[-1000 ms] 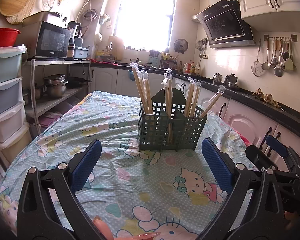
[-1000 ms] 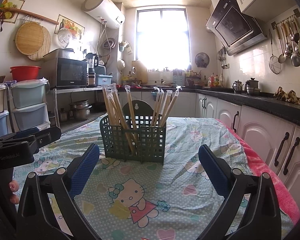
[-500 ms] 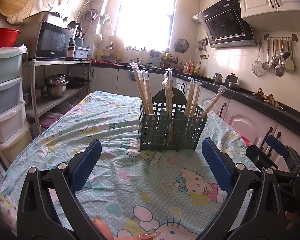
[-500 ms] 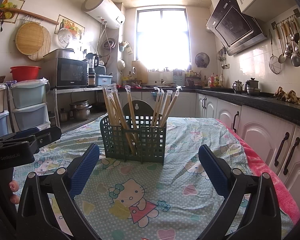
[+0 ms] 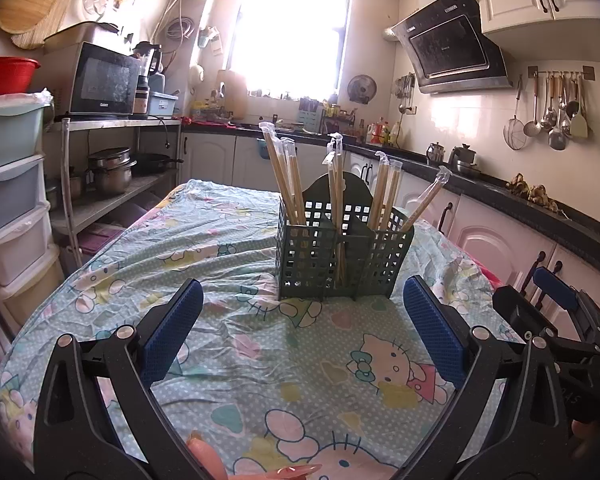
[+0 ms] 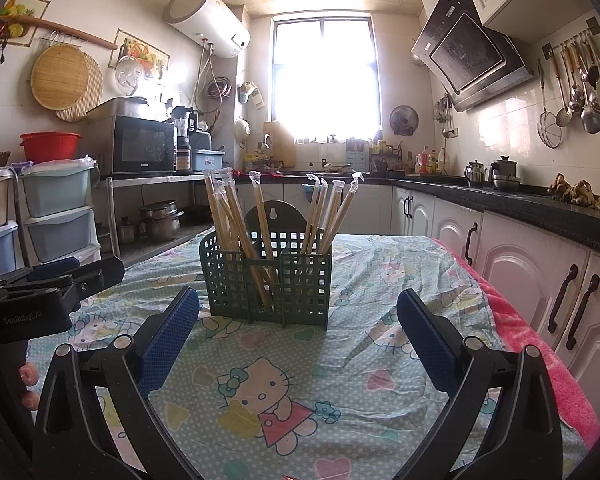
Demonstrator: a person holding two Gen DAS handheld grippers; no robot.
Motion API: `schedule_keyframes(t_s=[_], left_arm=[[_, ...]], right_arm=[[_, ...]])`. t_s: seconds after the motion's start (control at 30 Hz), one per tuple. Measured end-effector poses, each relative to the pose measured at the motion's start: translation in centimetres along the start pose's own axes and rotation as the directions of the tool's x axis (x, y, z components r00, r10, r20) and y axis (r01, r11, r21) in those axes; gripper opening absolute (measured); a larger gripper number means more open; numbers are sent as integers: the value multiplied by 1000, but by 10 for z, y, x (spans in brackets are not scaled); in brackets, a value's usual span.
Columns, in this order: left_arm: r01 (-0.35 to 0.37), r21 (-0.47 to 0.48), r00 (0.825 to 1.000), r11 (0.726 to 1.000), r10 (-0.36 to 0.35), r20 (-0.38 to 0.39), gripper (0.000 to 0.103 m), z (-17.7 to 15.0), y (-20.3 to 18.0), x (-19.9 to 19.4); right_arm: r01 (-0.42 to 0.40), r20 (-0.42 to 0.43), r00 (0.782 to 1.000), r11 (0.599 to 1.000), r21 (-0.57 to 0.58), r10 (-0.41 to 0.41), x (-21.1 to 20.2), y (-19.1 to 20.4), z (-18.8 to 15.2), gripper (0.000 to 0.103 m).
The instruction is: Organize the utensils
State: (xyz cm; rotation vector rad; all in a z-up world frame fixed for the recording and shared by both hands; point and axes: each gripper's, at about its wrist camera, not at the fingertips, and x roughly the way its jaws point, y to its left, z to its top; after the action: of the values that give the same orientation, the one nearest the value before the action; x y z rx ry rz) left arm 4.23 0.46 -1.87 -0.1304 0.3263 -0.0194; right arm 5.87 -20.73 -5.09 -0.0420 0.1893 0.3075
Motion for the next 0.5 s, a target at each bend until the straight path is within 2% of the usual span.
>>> schedule_keyframes(t_s=[0.3,0.5], left_arm=[[-3,0,1000,1000,3,-7,92,-1,0,2],[-35,6,999,999,35,-32,92,-2,-3,7]], right_arm=[[4,0,1000,1000,4,-4,0,-1,0,97],[19,1,1000,1000,9,-19,-1,-2,3,97]])
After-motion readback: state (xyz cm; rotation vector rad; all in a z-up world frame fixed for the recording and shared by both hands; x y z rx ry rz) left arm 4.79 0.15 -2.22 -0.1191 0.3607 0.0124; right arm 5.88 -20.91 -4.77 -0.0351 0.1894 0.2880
